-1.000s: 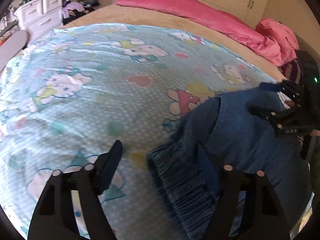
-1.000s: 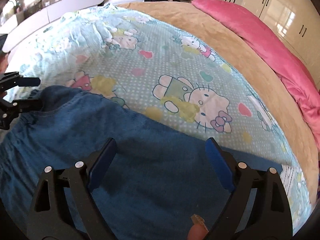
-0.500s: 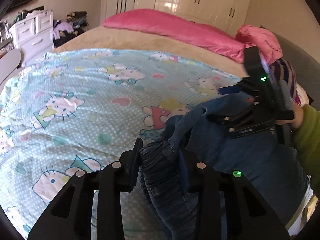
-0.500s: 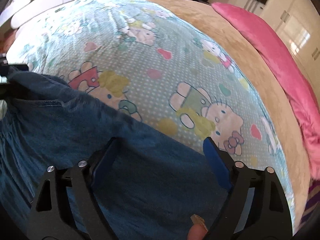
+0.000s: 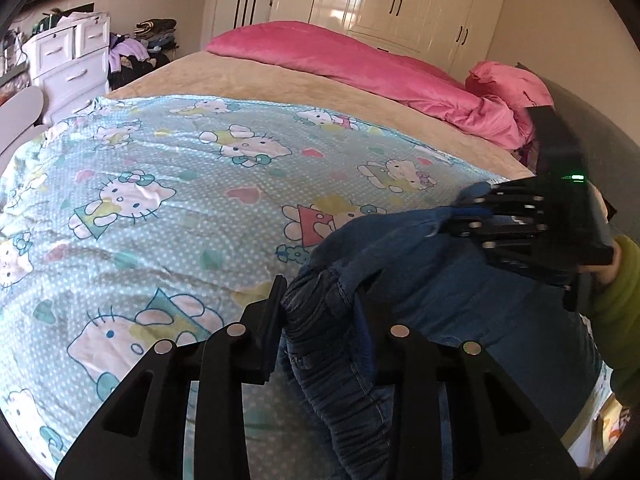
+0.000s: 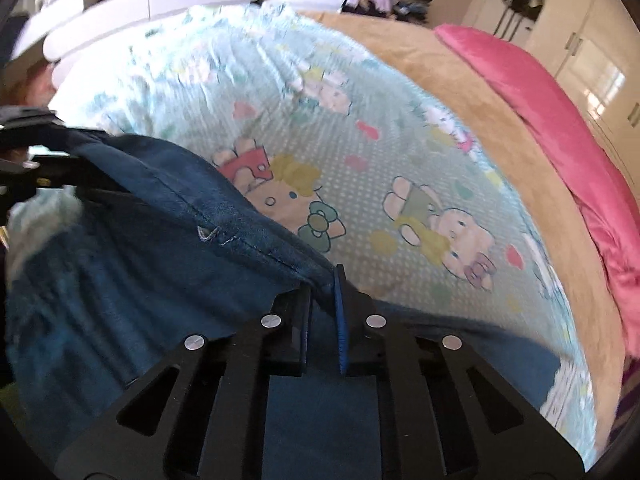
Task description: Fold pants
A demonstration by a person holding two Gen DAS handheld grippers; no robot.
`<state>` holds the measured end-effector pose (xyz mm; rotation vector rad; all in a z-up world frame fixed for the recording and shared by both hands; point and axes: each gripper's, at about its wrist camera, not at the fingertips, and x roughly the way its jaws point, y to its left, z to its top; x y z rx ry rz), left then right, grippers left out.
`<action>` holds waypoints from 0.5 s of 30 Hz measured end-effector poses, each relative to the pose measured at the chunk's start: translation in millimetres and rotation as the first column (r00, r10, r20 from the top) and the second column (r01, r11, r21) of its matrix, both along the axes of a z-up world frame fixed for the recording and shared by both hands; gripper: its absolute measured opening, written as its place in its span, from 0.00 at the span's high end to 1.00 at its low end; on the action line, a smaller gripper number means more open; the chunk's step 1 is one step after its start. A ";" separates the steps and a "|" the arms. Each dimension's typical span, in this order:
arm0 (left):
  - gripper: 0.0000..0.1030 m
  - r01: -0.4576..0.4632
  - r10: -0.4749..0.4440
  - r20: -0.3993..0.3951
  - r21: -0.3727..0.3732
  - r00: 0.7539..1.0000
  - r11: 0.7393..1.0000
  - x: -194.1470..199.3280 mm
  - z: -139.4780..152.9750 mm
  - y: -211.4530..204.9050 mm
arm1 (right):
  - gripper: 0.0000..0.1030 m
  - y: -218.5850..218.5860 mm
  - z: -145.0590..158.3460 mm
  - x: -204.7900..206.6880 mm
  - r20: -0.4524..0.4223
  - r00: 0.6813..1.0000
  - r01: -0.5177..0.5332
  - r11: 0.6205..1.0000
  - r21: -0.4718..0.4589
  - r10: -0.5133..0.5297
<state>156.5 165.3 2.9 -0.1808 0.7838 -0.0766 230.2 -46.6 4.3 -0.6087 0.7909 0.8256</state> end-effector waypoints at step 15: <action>0.70 0.100 -0.100 0.020 0.012 0.995 0.995 -55.4 16.1 -30.0 | 0.96 -77.1 27.5 -126.0 -0.056 0.998 0.023 0.992 0.121 -0.016</action>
